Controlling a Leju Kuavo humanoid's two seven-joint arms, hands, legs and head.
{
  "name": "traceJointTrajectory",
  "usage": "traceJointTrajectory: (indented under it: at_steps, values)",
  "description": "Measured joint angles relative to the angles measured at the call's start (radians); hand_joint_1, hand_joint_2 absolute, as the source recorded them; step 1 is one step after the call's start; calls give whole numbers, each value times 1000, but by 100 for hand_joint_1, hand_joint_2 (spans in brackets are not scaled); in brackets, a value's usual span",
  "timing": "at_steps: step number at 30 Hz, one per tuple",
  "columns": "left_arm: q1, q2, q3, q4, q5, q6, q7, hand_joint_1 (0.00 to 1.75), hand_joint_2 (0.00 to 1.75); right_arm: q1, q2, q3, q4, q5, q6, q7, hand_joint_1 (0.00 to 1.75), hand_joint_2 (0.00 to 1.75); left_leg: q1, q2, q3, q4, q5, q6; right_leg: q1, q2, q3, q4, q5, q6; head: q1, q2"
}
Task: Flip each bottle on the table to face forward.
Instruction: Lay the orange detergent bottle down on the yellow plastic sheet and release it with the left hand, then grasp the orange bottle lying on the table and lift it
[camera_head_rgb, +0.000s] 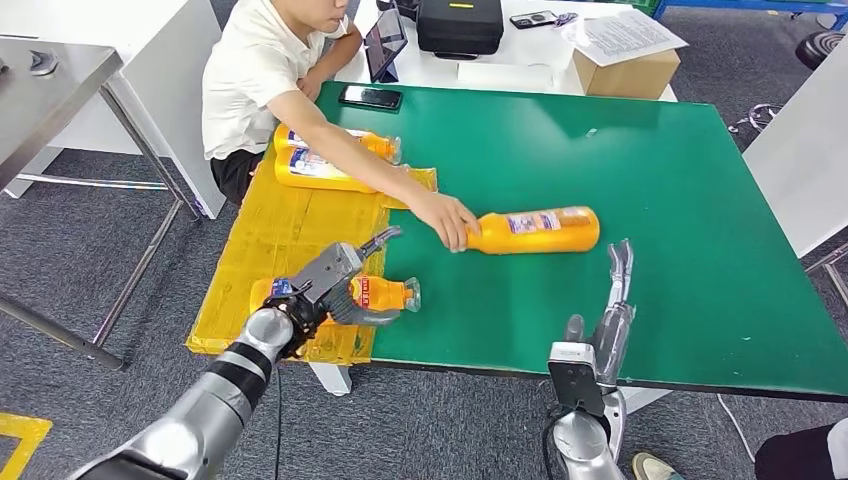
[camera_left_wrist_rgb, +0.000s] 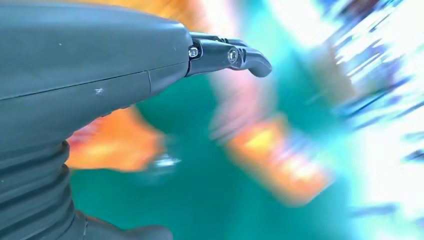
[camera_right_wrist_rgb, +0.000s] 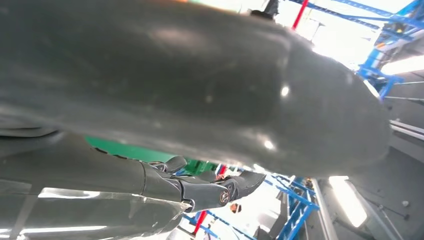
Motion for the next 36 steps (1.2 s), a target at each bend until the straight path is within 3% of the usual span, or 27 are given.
traceJointTrajectory:
  at_steps: [1,5,7,11,15,21,32,36]
  values:
    - [35,-11,-5,-62,17,45,-23,0,175,6,0,-3,-3,2,0,0,0,0,0,0,-1,0,0,0,0,0,-1,0,0,0,0,0]
    - [173,-47,-50,-312,55,290,-114,0,175,34,0,-12,-7,51,0,0,0,175,-1,0,-4,0,-1,0,-1,0,-4,0,0,0,0,0]
    - [223,-52,-87,-403,69,423,-163,0,175,45,-1,-15,-3,134,0,0,0,175,0,0,-5,0,-1,0,0,0,-5,-1,0,0,0,0]
    - [288,-53,-165,-524,11,655,-234,0,175,45,-1,-52,39,428,0,0,0,175,0,0,-5,0,-1,0,1,0,-5,-1,0,0,0,0]
    - [329,-52,-200,-584,-89,827,-240,0,175,34,-10,-104,107,587,0,1,0,175,0,0,-5,0,-1,0,0,0,-5,-1,0,0,0,0]
    - [406,-50,-215,-619,-92,821,-161,0,175,-1,-44,-187,221,810,-1,104,0,175,-1,0,-5,0,-1,0,-1,0,-5,-1,0,0,0,0]
    - [454,-50,-239,-619,-96,812,-150,0,175,-32,-99,-205,315,836,-2,147,0,175,0,0,-5,0,-1,0,0,0,-5,-1,0,0,0,0]
    - [453,-53,-258,-613,-87,772,-130,0,175,-71,-127,-191,366,862,-2,228,0,175,0,0,-5,0,-1,1,0,0,-5,-1,0,0,-1,0]
